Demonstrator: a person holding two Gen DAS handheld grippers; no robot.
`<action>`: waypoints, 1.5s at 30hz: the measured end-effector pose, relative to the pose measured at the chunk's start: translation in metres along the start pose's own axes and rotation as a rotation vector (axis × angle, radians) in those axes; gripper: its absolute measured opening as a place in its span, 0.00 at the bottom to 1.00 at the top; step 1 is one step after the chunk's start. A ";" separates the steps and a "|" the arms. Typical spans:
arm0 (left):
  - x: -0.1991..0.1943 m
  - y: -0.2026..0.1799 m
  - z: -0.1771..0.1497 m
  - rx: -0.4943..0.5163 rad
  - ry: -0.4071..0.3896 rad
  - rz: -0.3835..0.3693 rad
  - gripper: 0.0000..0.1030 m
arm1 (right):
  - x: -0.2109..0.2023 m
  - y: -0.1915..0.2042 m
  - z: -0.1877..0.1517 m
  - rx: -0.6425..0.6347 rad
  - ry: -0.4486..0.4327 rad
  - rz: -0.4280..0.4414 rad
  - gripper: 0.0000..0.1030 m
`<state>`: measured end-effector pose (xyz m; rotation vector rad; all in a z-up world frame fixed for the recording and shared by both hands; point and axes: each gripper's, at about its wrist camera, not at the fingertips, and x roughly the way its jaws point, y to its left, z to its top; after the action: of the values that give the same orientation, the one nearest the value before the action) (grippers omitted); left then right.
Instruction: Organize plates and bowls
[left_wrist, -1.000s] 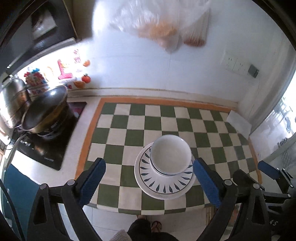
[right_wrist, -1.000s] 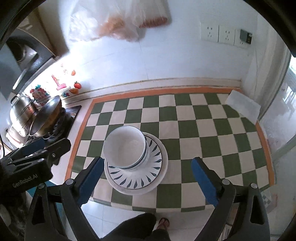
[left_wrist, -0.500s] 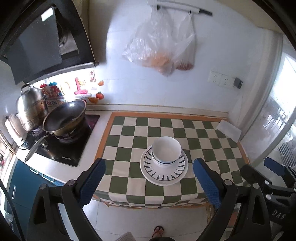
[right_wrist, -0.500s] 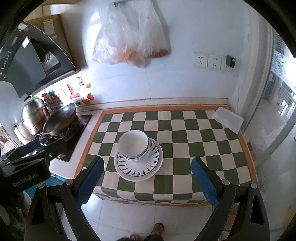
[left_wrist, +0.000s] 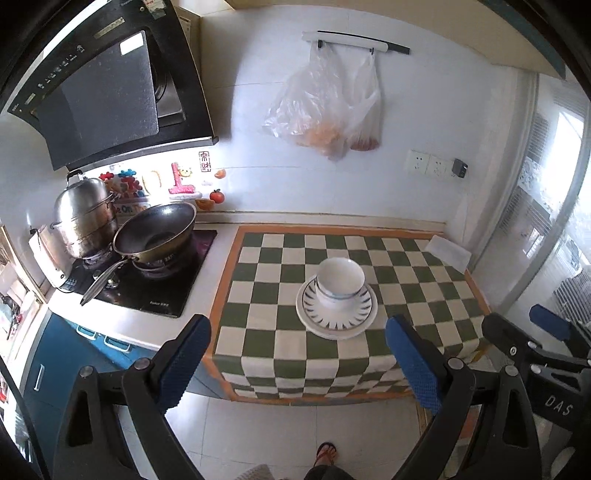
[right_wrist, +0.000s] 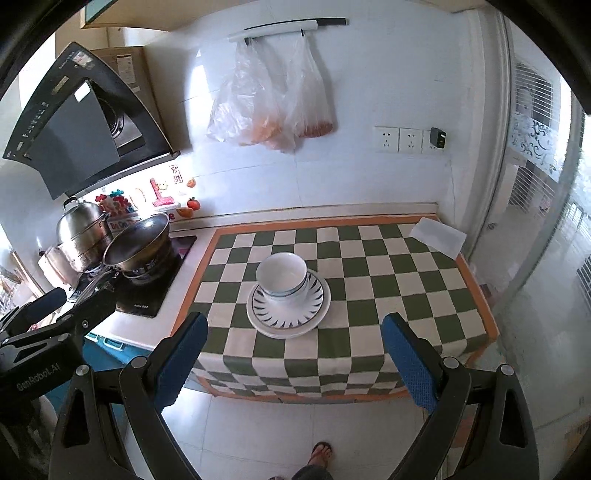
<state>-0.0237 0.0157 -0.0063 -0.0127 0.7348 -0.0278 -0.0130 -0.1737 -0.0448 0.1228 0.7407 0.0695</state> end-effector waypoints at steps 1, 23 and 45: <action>-0.003 0.001 -0.003 0.003 0.004 0.000 0.94 | -0.003 0.001 -0.002 0.001 0.000 -0.002 0.94; -0.012 0.008 -0.003 0.030 0.105 0.013 0.94 | -0.036 0.019 -0.005 -0.029 0.072 -0.065 0.94; -0.003 0.015 0.009 0.034 0.117 0.021 0.94 | -0.022 0.017 0.006 -0.032 0.106 -0.104 0.94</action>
<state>-0.0201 0.0308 0.0021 0.0292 0.8513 -0.0212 -0.0250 -0.1597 -0.0235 0.0504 0.8503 -0.0114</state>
